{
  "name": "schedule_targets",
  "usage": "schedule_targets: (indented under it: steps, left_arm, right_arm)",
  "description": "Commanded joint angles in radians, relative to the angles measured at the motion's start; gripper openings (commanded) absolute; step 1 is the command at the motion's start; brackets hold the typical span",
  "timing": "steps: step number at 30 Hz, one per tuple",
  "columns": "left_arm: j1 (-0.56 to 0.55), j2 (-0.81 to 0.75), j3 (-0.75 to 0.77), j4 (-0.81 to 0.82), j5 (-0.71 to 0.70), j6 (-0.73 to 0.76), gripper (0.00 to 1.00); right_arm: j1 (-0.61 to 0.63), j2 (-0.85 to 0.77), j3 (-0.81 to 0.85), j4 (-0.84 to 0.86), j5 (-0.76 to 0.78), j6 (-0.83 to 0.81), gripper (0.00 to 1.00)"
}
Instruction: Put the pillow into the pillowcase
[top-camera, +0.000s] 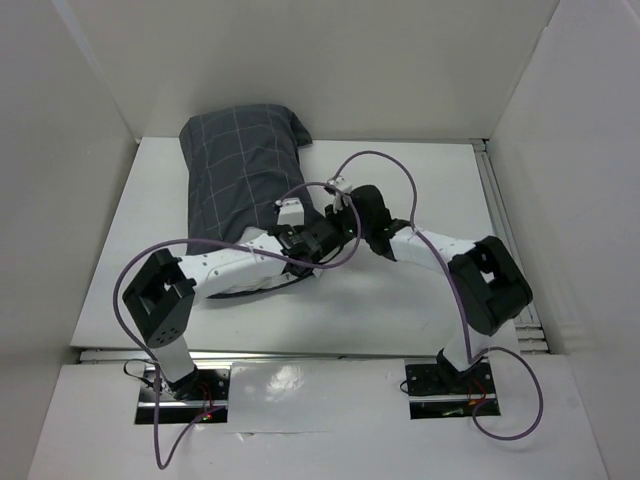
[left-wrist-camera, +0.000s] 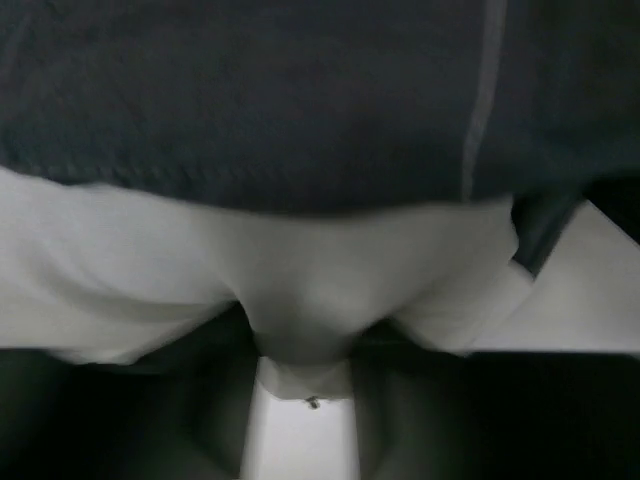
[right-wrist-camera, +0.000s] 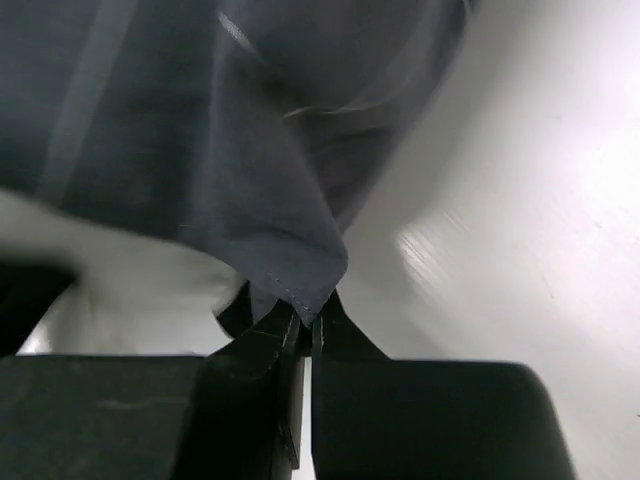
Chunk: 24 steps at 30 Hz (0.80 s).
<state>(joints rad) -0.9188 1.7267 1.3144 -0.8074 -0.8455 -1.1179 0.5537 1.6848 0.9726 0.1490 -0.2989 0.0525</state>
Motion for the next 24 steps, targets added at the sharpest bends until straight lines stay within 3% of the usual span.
schedule_targets:
  steps: [1,2,3,13,20,22,23,24]
  left_arm:
    - [0.098,0.013,-0.035,0.158,0.055,0.085,0.18]
    - [0.116,0.013,-0.044,0.242,0.090,0.128,0.03]
    - [0.133,0.026,-0.044,0.272,0.091,0.128,0.00]
    - [0.213,0.145,0.134,0.362,0.149,0.030,0.00]
    - [0.192,0.160,0.149,0.283,0.126,-0.065,0.00]
    - [0.201,0.140,0.115,0.283,0.141,-0.053,0.00]
    - [0.201,0.114,0.105,0.295,0.157,-0.036,0.03]
    - [0.201,0.096,0.092,0.295,0.166,-0.025,0.13]
  right_arm:
    - [0.000,-0.133,-0.035,0.130,-0.060,0.024,0.00]
    - [0.011,-0.161,-0.058,0.130,-0.051,0.036,0.00]
    - [0.020,-0.189,-0.070,0.106,-0.051,0.037,0.00]
    - [0.163,-0.646,-0.342,-0.244,-0.134,0.142,0.00]
    - [0.244,-0.657,-0.380,-0.379,-0.083,0.207,0.00]
    - [0.270,-0.669,-0.361,-0.416,0.018,0.254,0.00]
    - [0.270,-0.689,-0.361,-0.454,0.062,0.273,0.00]
    - [0.270,-0.689,-0.361,-0.469,0.152,0.294,0.00]
